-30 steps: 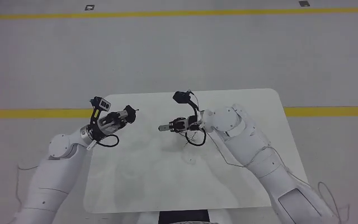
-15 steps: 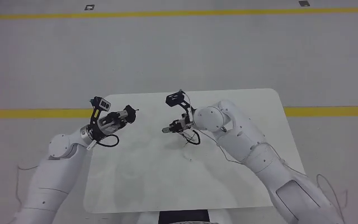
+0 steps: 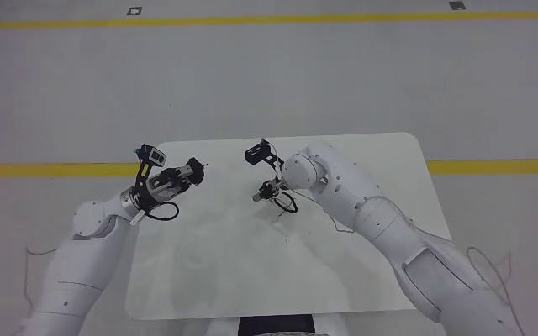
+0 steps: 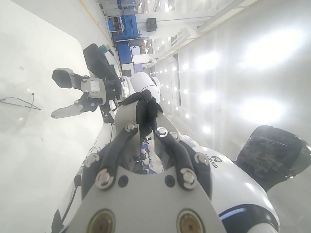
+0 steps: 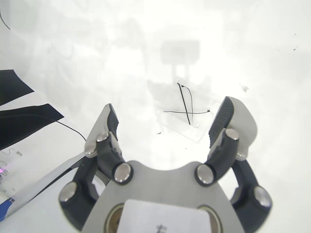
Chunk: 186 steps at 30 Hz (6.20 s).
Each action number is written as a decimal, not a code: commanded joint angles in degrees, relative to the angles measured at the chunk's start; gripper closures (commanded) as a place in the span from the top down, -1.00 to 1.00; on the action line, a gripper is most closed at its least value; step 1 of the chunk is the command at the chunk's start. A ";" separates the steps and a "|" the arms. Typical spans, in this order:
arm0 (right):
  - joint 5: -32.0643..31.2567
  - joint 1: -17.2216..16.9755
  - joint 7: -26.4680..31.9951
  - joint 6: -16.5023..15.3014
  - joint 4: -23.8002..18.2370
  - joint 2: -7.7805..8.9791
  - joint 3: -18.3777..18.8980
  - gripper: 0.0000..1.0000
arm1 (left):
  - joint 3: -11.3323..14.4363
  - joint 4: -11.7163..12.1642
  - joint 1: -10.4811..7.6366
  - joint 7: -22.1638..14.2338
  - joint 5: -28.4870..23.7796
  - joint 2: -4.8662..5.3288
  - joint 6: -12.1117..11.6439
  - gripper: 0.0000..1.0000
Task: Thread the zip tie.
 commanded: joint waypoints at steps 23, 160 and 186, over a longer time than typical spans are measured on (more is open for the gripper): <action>-0.57 0.05 7.14 -1.20 3.42 -0.45 -1.00 1.00 | 0.00 0.00 0.00 0.00 0.00 0.00 0.00 -1.00; 14.44 -23.76 -29.06 -16.96 -14.40 2.54 28.67 -1.00 | 1.55 -2.66 2.53 6.92 -0.34 -1.47 0.00 -1.00; 13.65 -28.74 -46.89 -20.62 -25.46 2.01 24.86 -1.00 | 1.20 -2.93 3.57 10.09 3.64 -7.78 0.00 -1.00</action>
